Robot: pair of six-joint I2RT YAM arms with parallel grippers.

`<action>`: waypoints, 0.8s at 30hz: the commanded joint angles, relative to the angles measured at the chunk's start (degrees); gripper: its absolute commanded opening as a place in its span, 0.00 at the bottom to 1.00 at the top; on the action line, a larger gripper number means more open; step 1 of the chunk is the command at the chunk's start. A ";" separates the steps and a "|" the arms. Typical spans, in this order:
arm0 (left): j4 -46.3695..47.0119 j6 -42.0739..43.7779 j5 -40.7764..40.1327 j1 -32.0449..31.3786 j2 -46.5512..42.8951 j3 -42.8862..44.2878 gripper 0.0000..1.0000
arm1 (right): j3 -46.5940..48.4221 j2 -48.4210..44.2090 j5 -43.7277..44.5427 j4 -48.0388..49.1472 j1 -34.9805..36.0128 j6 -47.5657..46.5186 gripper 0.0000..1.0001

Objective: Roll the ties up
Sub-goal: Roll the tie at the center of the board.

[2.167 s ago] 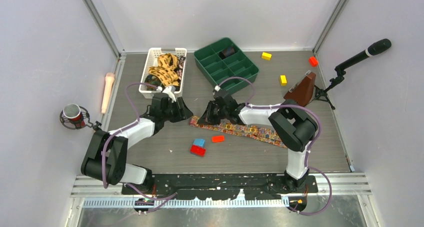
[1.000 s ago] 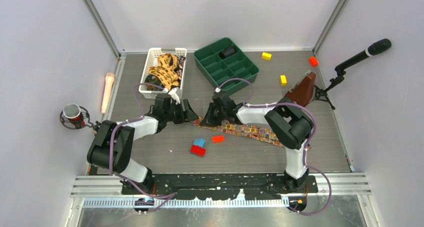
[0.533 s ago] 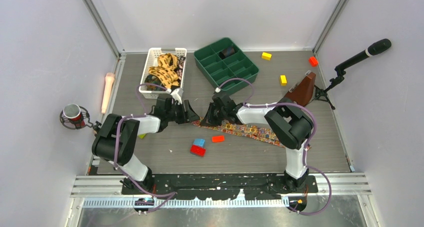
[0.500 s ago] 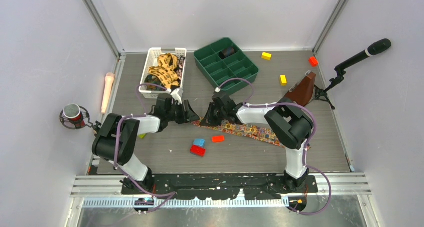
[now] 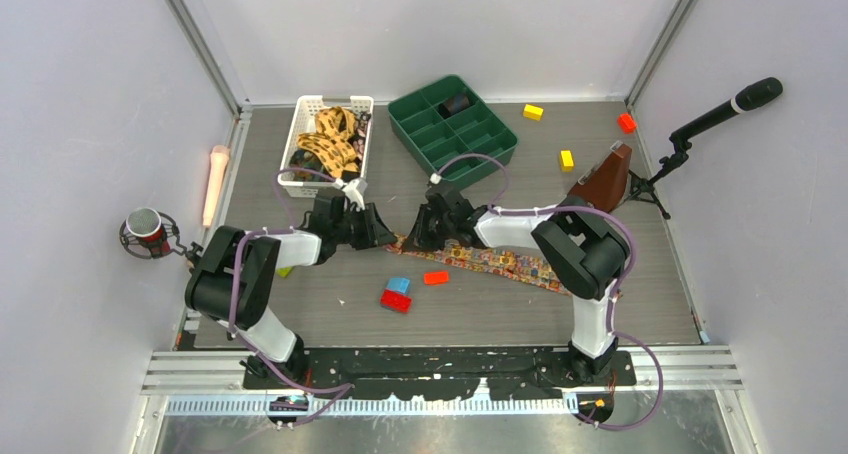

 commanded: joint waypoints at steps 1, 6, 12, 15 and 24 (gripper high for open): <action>-4.15 2.48 -2.60 0.32 -2.04 1.30 0.33 | -0.67 -7.42 1.16 2.19 -0.81 -5.48 0.00; -8.88 3.88 -6.54 -0.24 -4.01 3.16 0.32 | -3.19 -12.86 3.81 1.11 -0.90 -9.39 0.01; -15.76 6.18 -14.78 -3.36 -7.56 5.93 0.32 | -5.14 -14.41 5.59 -0.29 -1.57 -9.41 0.01; -18.51 7.32 -19.45 -5.42 -8.54 7.31 0.32 | -6.24 -14.70 5.79 -0.30 -1.85 -8.90 0.01; -26.25 9.80 -33.31 -10.65 -7.97 12.79 0.30 | -7.66 -16.75 7.22 -1.53 -2.75 -8.93 0.01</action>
